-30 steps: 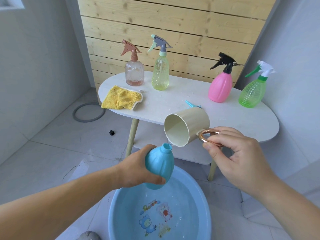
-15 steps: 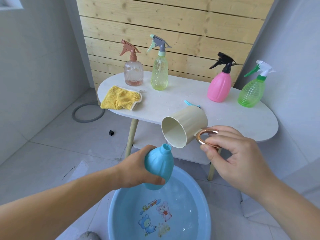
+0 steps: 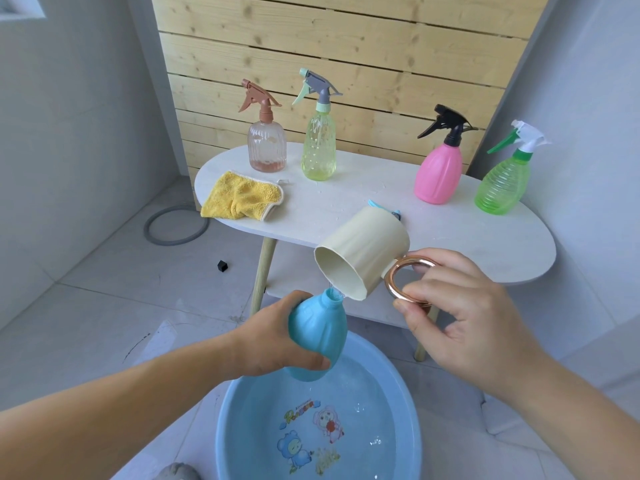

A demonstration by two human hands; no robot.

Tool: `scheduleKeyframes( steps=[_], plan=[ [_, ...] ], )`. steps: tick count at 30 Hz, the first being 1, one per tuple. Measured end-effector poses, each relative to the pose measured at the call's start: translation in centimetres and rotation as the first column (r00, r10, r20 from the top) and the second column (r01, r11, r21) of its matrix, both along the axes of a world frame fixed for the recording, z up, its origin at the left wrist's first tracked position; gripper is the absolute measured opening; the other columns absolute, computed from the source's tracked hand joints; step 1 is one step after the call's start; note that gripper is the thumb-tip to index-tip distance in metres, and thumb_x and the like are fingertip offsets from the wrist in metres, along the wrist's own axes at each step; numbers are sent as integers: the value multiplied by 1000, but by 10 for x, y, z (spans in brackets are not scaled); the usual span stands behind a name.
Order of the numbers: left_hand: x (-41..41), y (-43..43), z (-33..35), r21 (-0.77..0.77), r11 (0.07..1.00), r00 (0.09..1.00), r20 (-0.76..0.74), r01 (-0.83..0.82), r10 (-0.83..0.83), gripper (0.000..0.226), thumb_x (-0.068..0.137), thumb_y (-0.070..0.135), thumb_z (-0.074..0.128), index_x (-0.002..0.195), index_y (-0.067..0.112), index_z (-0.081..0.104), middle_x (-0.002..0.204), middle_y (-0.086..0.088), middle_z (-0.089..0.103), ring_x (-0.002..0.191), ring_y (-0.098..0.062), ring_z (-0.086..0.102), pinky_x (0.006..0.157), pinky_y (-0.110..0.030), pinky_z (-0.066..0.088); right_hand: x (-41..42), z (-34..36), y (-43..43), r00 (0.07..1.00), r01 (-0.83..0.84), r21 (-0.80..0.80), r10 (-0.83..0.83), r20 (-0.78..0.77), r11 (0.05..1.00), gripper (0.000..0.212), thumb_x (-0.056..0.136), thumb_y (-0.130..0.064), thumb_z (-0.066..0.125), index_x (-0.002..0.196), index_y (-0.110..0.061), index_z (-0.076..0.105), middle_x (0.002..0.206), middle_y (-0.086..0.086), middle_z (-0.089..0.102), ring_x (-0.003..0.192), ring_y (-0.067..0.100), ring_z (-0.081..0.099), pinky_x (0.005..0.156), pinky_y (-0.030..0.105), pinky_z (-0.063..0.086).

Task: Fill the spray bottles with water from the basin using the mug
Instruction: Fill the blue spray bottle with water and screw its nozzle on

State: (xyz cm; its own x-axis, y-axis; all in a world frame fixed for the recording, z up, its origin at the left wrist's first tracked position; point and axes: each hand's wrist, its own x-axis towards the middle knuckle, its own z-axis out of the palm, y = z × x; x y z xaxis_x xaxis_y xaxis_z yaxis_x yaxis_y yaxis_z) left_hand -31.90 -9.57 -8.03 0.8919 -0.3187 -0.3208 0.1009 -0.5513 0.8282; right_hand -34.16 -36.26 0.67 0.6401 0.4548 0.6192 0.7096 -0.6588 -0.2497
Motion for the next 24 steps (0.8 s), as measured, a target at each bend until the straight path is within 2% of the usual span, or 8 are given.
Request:
scheduleKeyframes(
  steps=[4,12,15,17,19,21,22,24],
  plan=[
    [0,0,1,-1,1000,1000,-2,9,-9,82,58,42,94,127,47,50,116,12,66,105,-11,68,88,-37,63,1,-2,2,998,-13,-51,16,62,999,25,93,-19,57,74,-9,69,65,-3,52,112,26,59,92,35,50],
    [-1,0,1,-11,1000,1000,-7,4,-4,90,49,51,91,128,46,49,117,10,66,106,-14,68,87,-40,64,2,-6,3,993,-16,-104,28,111,994,22,92,-14,59,73,-8,68,65,-1,51,111,29,59,94,32,47],
    [0,2,1,-14,1000,1000,-14,-6,6,91,49,49,92,129,46,49,117,8,66,105,-15,69,86,-42,64,-2,-10,7,990,93,94,-82,-114,991,24,92,-23,59,72,-12,67,69,-10,60,108,13,62,91,19,45],
    [0,4,1,-14,1000,1000,-15,-7,7,92,48,50,92,128,45,48,117,7,66,105,-16,69,86,-43,64,-7,-13,12,915,242,287,-120,-386,927,23,94,-25,62,75,-16,70,73,-12,67,87,0,64,78,12,44],
    [-1,8,0,-11,1000,1000,-19,-16,16,92,48,50,93,128,46,48,117,7,66,106,-17,69,86,-43,64,-9,-25,15,783,396,386,-87,-616,833,25,96,-27,63,73,-20,71,71,-5,69,66,9,61,65,20,43],
    [-3,11,-1,-12,1000,999,-26,-28,28,92,47,50,93,128,47,48,119,7,65,106,-16,69,87,-42,64,-5,-46,17,656,534,414,-52,-753,737,33,97,-29,60,68,-18,69,69,3,70,72,29,63,69,33,47],
    [-3,11,-2,-14,999,999,-28,-34,34,92,47,49,93,128,47,48,119,7,65,106,-16,69,87,-42,64,-3,-60,19,595,589,412,-28,-803,695,34,98,-30,60,68,-16,70,65,3,68,71,31,63,72,37,50],
    [-3,12,-4,-29,999,999,-29,-45,45,89,48,47,93,126,49,49,118,7,66,105,-15,69,86,-41,64,2,-89,23,492,666,377,1,-871,644,32,98,-28,60,74,-12,72,57,-2,62,67,20,63,79,44,55]
  ],
)
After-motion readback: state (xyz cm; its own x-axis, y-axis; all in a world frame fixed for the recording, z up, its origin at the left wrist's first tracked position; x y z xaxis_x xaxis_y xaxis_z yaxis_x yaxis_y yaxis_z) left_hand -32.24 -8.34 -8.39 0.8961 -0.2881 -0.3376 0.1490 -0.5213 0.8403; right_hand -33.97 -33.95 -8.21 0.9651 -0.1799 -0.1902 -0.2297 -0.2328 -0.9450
